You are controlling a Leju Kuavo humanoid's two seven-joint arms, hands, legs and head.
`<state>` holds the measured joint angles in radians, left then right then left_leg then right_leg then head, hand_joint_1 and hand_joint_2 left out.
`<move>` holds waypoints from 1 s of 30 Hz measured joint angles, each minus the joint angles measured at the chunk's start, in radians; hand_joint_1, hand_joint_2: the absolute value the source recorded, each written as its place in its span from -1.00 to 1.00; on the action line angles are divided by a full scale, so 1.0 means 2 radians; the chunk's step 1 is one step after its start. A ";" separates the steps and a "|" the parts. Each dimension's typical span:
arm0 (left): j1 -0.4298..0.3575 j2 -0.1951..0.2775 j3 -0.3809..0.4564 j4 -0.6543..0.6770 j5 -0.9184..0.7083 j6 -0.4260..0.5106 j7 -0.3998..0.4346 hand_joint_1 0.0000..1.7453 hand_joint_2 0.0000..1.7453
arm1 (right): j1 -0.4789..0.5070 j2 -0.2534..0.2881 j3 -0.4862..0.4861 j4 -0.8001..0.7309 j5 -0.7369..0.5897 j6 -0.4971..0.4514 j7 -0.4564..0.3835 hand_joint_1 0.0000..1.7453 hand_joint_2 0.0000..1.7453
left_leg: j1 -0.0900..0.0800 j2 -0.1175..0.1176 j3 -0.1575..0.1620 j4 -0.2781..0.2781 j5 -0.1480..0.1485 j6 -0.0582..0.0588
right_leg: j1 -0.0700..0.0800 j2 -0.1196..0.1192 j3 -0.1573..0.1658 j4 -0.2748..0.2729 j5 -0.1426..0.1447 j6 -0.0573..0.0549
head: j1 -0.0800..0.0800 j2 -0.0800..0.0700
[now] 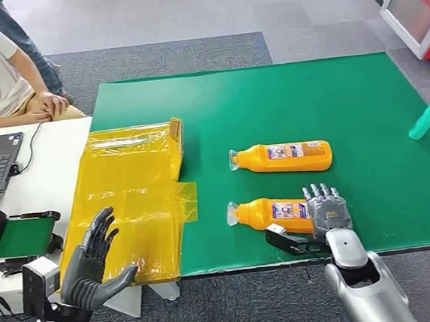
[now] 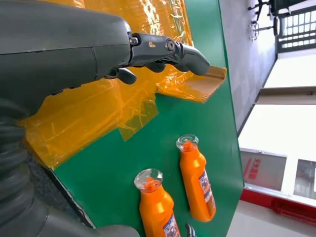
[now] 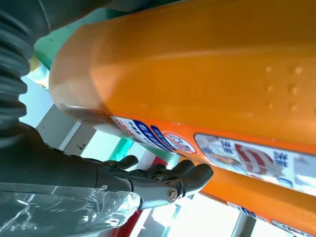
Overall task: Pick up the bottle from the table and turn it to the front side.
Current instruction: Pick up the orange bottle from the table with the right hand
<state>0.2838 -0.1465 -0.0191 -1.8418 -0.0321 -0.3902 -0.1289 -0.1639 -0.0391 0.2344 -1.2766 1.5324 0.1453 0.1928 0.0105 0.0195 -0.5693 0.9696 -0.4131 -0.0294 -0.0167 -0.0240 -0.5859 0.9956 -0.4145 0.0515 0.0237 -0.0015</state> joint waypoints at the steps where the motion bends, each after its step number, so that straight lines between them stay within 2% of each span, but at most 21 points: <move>1: 0.000 0.000 0.000 0.000 0.000 0.000 0.000 -1.00 1.00 | 0.000 0.000 0.000 0.001 0.000 0.000 0.000 -0.33 1.00 | 0.000 0.000 0.000 0.000 0.000 0.000 | 0.000 0.000 0.000 0.000 0.000 0.000 | 0.000 0.000; 2: 0.000 0.000 0.000 0.000 0.000 0.000 0.000 -1.00 1.00 | 0.000 0.000 0.000 0.001 0.000 0.000 -0.001 -0.01 1.00 | 0.000 0.000 0.000 0.000 0.000 0.000 | 0.000 0.000 0.000 0.000 0.000 0.000 | 0.000 0.000; 4: 0.000 0.001 0.000 0.000 0.000 0.000 0.000 -1.00 1.00 | 0.000 0.000 -0.001 0.003 0.000 0.001 -0.003 0.83 1.00 | 0.000 0.000 0.000 0.000 0.001 0.000 | 0.000 0.000 0.000 0.000 0.001 0.000 | 0.000 0.000; 5: 0.001 0.001 0.000 0.000 0.000 0.000 0.000 -1.00 1.00 | 0.000 -0.001 -0.001 0.004 0.000 0.001 -0.005 0.90 1.00 | 0.000 0.000 0.000 0.000 0.001 0.001 | 0.000 0.000 0.000 -0.001 0.001 0.000 | 0.000 0.000; 11: 0.005 0.003 -0.006 -0.002 -0.002 0.003 -0.001 -1.00 1.00 | 0.002 -0.006 -0.008 0.007 0.000 0.000 -0.020 1.00 1.00 | -0.001 0.000 0.000 0.000 0.002 0.002 | -0.001 0.000 0.000 -0.001 0.002 0.001 | 0.000 0.000; 25: 0.014 -0.001 -0.041 -0.034 -0.024 0.025 0.001 -1.00 1.00 | 0.021 -0.022 -0.036 -0.009 0.000 -0.001 -0.072 1.00 1.00 | -0.001 0.000 0.000 0.000 0.001 0.003 | -0.001 0.000 0.001 -0.002 0.001 0.002 | 0.000 0.000; 30: -0.006 0.015 -0.041 -0.035 0.010 0.022 -0.004 -1.00 1.00 | -0.017 -0.009 -0.048 0.021 -0.003 0.035 -0.091 1.00 1.00 | -0.001 0.001 0.000 0.000 0.001 0.002 | -0.001 0.001 0.002 -0.002 0.002 0.001 | 0.000 0.000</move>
<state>0.2724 -0.1171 -0.1018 -1.9127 -0.0127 -0.3458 -0.1378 -0.1983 -0.0562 0.1376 -1.2337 1.5272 0.2147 0.0100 0.0093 0.0207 -0.5684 0.9699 -0.4107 -0.0254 -0.0181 -0.0224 -0.5827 0.9907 -0.4096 0.0538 0.0235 -0.0015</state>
